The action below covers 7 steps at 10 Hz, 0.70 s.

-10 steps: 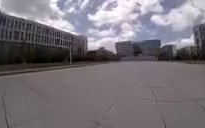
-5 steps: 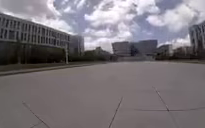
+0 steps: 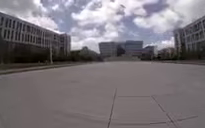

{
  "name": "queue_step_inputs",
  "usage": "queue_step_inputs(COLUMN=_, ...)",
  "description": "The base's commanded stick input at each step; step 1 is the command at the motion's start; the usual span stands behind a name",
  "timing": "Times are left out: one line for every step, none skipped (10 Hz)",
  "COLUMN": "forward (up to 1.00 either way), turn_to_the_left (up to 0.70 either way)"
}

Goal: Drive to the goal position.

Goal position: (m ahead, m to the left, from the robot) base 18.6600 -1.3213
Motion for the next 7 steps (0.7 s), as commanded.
queue_step_inputs(forward=0.70, turn_to_the_left=0.00)
queue_step_inputs(forward=0.70, turn_to_the_left=0.00)
queue_step_inputs(forward=0.70, turn_to_the_left=0.00)
queue_step_inputs(forward=0.70, turn_to_the_left=0.00)
queue_step_inputs(forward=0.70, turn_to_the_left=0.00)
queue_step_inputs(forward=0.70, turn_to_the_left=0.00)
queue_step_inputs(forward=0.70, turn_to_the_left=0.00)
